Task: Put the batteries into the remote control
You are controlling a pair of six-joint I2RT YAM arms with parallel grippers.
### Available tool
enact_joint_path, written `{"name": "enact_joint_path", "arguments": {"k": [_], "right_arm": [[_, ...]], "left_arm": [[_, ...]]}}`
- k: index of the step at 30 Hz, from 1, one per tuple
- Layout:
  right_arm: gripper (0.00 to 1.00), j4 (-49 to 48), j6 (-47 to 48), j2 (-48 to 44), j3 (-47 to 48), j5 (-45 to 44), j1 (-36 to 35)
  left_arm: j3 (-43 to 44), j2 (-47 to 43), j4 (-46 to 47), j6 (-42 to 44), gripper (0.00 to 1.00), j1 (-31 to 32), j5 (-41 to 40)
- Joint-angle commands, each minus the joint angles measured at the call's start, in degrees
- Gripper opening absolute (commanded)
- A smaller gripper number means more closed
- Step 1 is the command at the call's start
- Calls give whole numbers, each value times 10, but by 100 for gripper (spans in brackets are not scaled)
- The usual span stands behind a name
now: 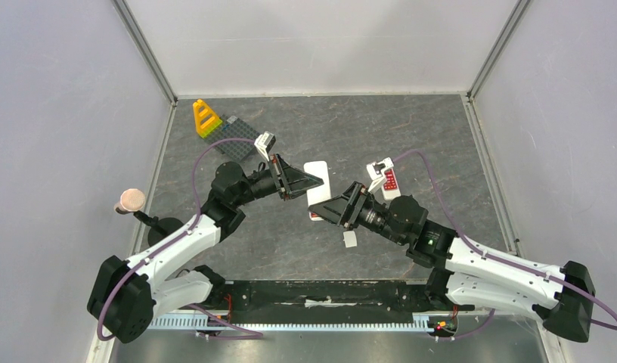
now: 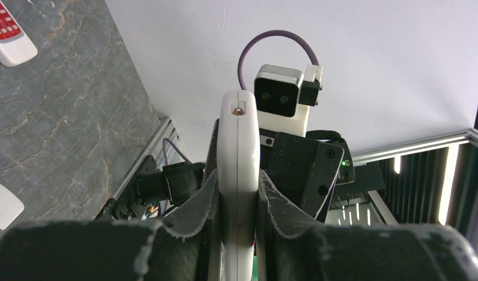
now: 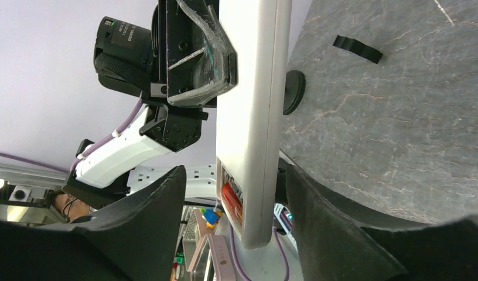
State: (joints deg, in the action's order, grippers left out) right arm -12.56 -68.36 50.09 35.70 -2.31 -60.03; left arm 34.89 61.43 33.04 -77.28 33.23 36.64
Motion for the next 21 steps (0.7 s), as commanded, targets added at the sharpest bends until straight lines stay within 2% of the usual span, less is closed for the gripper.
{"name": "enact_joint_path", "arguments": {"k": [1, 6, 13, 18, 19, 21], "right_arm": [[63, -63, -12, -5, -14, 15, 0], [42, -85, -13, 4, -18, 11, 0], [39, -184, -38, 16, -49, -13, 0], [36, -209, -37, 37, -38, -13, 0], [35, -213, -37, 42, -38, -11, 0], [25, -221, -36, 47, -38, -6, 0]], "left_arm": [[25, -10, 14, 30, 2, 2, 12], [9, -24, 23, 13, 2, 2, -19], [-19, -42, 69, -25, 2, 2, -46], [-26, -54, 69, -29, 2, 2, -52], [-26, -55, 69, -29, 3, 2, -51], [-26, -57, 68, -30, 5, 2, -48]]}}
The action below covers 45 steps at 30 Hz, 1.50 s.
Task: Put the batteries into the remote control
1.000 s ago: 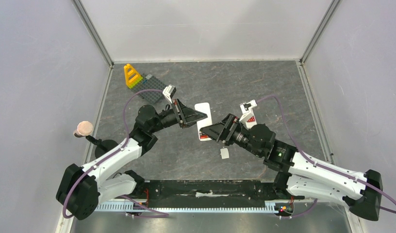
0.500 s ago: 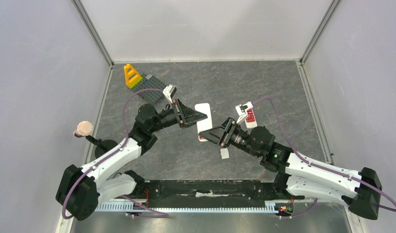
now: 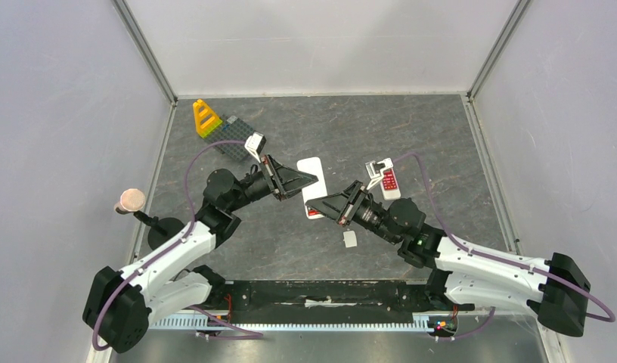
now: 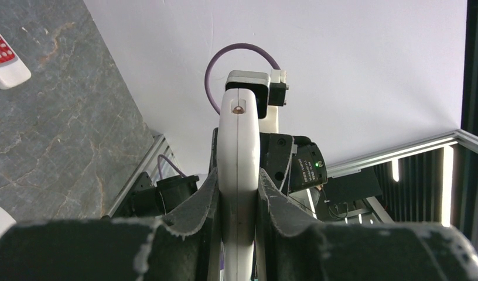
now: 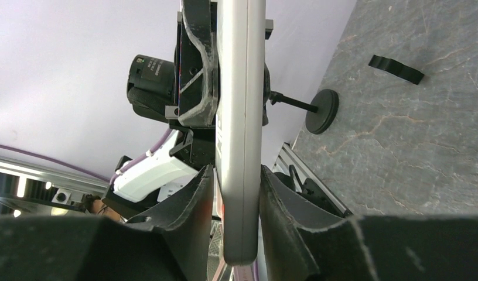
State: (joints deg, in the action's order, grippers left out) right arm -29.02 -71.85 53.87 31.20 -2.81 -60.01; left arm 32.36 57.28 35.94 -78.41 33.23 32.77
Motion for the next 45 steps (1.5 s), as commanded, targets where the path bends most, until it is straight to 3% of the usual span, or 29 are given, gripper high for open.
{"name": "enact_joint_path", "arguments": {"k": [1, 4, 9, 13, 15, 19, 22, 27, 34, 42, 45], "right_arm": [[21, -58, 0, 11, 7, 0, 0], [13, -56, 6, 9, 6, 6, 0], [9, -15, 37, 3, 19, 52, 10], [9, 39, 49, 17, 53, 155, 51], [9, 48, 48, 25, 63, 209, 76], [8, 68, 78, 58, 107, 333, 105], [8, 82, 96, 81, 129, 391, 107], [8, 68, 85, 99, 127, 437, 109], [9, 30, 56, 113, 114, 456, 115], [8, 23, 42, 116, 106, 460, 131], [9, 22, 42, 116, 100, 459, 133]], "left_arm": [[0, -17, 39, -19, 8, 2, -9], [-1, -23, 34, -14, 18, 2, 1], [7, -30, -1, -5, 50, -15, 54], [17, -33, -46, 8, 57, -77, 146], [24, -37, -59, 20, 58, -107, 187], [53, -36, -182, 106, 59, -125, 208], [53, -31, -180, 109, 59, -125, 211], [49, -30, -165, 107, 59, -124, 221], [32, -36, -161, 102, 45, -124, 255], [23, -46, -165, 108, 53, -124, 271], [25, -49, -165, 112, 50, -124, 276]]}}
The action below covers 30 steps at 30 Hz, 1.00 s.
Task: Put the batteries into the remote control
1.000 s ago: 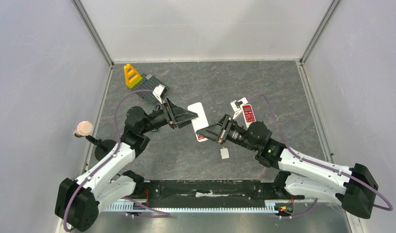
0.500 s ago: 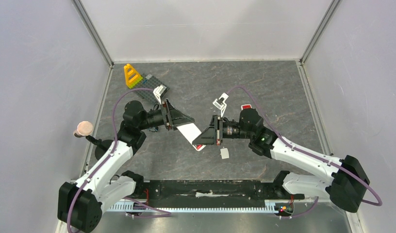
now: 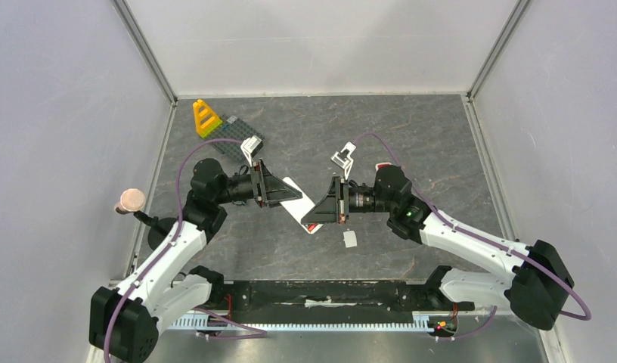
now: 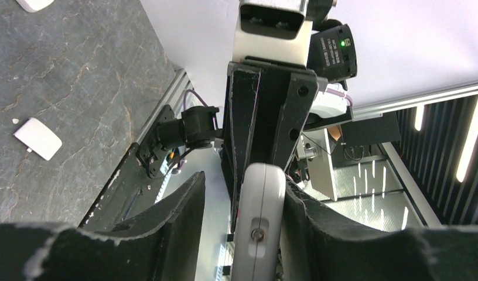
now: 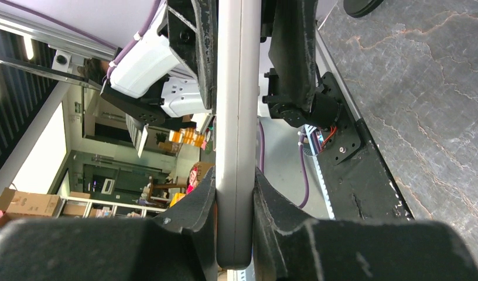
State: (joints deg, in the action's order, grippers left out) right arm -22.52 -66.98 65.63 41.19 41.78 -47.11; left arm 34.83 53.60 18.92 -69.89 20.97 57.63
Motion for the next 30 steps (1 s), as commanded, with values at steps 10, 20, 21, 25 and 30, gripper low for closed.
{"name": "enact_joint_path", "arguments": {"k": [10, 20, 21, 25, 30], "right_arm": [[19, -23, 1, 8, 0, 14, 5], [81, 145, 133, -60, 38, -98, 10], [84, 172, 151, -74, 44, -114, 11], [88, 288, 235, -117, 66, -195, 17], [88, 430, 410, -136, 103, -246, 24]], "left_arm": [[0, -9, 5, 29, 2, -1, 35], [-1, -22, -8, 29, 2, -1, -39], [-4, -23, -12, 27, 2, -2, -53], [-20, -29, -21, 21, 2, -3, -103], [-43, -49, -60, 22, 2, -26, -161]]}}
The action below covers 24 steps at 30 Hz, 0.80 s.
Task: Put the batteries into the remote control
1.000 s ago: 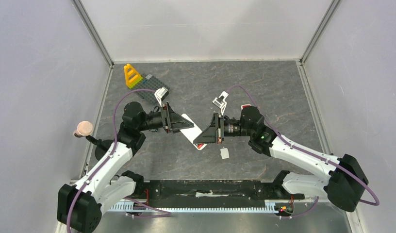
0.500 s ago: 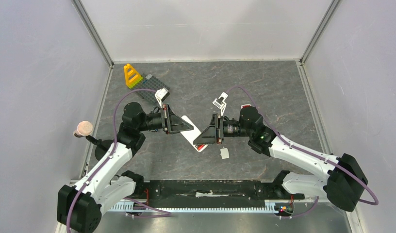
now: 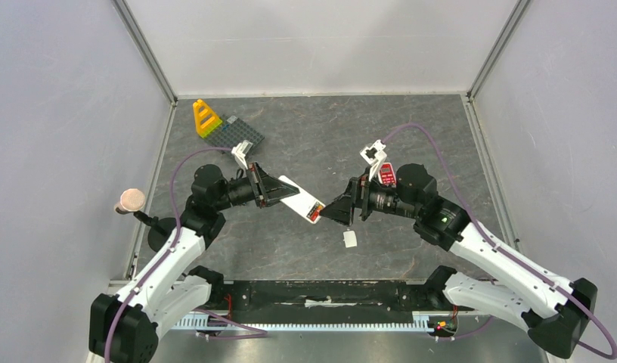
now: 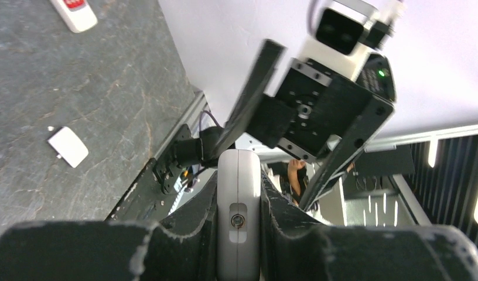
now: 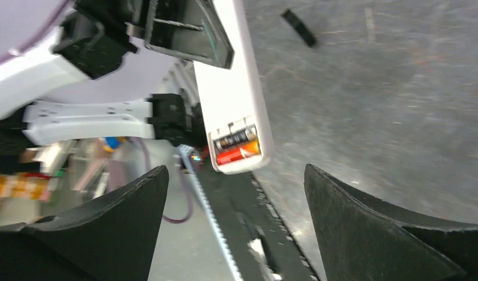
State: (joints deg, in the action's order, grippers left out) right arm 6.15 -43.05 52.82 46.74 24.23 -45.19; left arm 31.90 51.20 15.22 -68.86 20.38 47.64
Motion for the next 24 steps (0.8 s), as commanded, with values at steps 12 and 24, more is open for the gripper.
{"name": "enact_joint_path", "arguments": {"k": [12, 24], "right_arm": [[89, 266, 688, 16, 10, -89, 5], [88, 310, 821, 220, 9, -63, 5]], "left_arm": [[-57, -46, -42, 6, 2, -79, -88], [-62, -32, -40, 6, 2, -94, -78]]}}
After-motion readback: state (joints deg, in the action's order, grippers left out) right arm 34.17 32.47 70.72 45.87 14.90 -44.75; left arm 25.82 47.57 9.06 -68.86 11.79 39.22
